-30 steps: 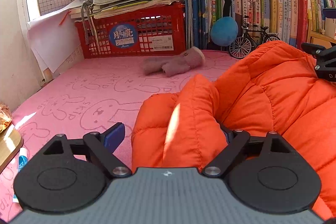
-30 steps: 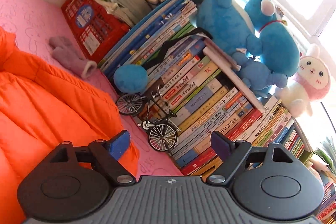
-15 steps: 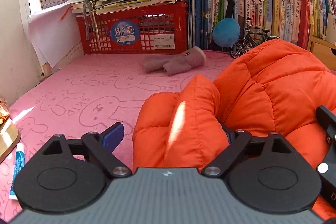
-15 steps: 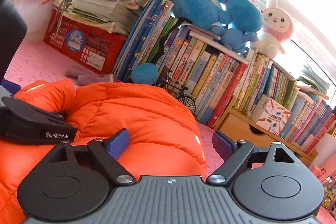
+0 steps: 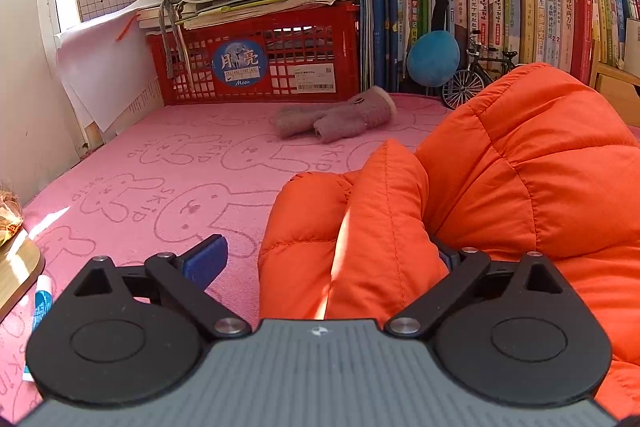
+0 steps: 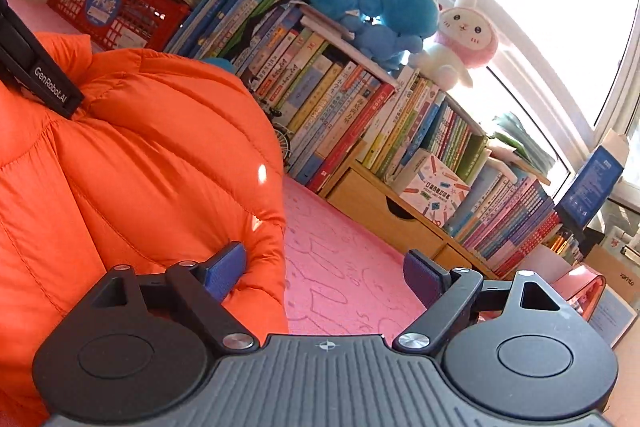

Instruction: Fold clothes

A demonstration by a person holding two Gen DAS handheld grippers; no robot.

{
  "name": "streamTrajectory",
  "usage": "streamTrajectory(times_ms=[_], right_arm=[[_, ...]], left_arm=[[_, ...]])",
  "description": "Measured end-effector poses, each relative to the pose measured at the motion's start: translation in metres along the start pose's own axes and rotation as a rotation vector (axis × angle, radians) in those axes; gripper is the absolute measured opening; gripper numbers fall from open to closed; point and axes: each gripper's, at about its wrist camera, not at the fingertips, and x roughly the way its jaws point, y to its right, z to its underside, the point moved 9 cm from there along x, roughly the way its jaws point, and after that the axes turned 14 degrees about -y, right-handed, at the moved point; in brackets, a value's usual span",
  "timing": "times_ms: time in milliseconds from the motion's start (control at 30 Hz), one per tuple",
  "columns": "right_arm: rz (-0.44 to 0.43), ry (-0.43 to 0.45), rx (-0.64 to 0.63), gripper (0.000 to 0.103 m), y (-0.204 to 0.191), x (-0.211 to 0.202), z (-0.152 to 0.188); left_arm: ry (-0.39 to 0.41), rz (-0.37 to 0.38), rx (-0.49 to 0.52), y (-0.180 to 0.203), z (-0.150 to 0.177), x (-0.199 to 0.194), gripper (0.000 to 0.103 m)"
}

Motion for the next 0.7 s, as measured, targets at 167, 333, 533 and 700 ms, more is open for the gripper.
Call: streamTrajectory(times_ms=[167, 333, 533, 700], right_arm=[[0.005, -0.098, 0.007, 0.080, 0.013, 0.007, 0.022], [0.006, -0.202, -0.037, 0.080, 0.036, 0.007, 0.041], [-0.069, -0.061, 0.101, 0.084, 0.036, -0.022, -0.011], [-0.145, 0.023, 0.044, 0.085, -0.022, -0.023, -0.058]], left_arm=[[0.002, -0.004, 0.003, 0.001, 0.001, 0.000, 0.099], [-0.006, 0.006, -0.010, -0.001, 0.001, 0.002, 0.099], [-0.007, 0.008, -0.018, -0.002, 0.001, 0.002, 0.099], [-0.011, 0.014, -0.033, -0.005, 0.002, 0.003, 0.099]])
